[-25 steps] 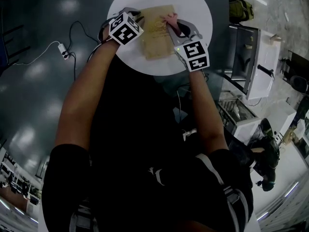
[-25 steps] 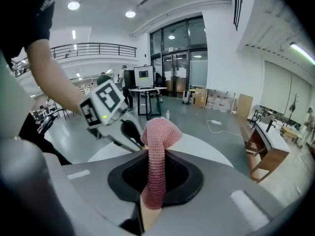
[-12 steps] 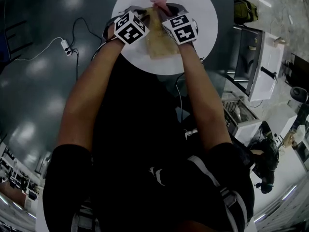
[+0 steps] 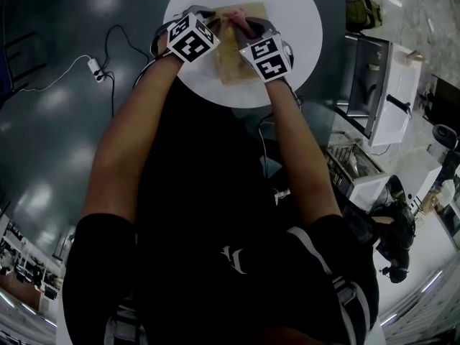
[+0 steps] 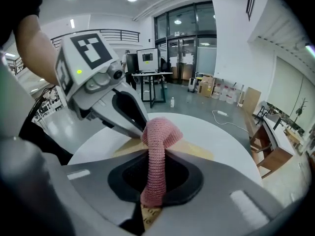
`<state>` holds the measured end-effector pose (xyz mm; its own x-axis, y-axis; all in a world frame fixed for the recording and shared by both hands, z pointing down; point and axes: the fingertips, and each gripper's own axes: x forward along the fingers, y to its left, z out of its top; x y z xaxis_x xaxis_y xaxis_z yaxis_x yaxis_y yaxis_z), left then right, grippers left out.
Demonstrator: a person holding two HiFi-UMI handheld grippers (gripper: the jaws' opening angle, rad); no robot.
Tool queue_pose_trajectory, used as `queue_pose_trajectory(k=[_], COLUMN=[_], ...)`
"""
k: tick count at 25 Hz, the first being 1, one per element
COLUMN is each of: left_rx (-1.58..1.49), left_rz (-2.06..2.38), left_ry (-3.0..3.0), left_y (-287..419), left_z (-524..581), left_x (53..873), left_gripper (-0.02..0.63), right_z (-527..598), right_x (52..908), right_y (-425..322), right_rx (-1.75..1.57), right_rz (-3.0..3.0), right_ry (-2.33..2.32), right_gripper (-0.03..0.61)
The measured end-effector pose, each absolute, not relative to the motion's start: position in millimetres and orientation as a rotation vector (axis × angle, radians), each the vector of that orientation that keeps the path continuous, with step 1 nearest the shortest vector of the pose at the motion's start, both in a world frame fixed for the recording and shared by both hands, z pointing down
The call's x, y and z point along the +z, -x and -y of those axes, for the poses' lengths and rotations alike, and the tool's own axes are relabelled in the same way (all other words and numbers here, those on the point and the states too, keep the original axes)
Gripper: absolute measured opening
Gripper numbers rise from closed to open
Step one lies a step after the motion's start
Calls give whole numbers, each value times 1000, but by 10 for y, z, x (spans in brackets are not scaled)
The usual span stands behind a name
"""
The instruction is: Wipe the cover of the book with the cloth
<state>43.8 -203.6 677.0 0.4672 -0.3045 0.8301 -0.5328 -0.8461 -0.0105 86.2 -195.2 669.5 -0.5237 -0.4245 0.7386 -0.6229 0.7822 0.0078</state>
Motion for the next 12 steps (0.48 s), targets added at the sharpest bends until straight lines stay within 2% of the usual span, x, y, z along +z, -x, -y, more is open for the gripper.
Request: queue_pose_trajectory(k=[12], left_rx=[1341], left_rz=[706], left_ry=[-2487], left_y=[-435], left_z=[2020], left_x=[6772], left_gripper=[63], right_z=[1158], right_x=[6729], right_y=[-1120], right_rx=[373], right_rz=[2184], right_ry=[-774], right_gripper=[34])
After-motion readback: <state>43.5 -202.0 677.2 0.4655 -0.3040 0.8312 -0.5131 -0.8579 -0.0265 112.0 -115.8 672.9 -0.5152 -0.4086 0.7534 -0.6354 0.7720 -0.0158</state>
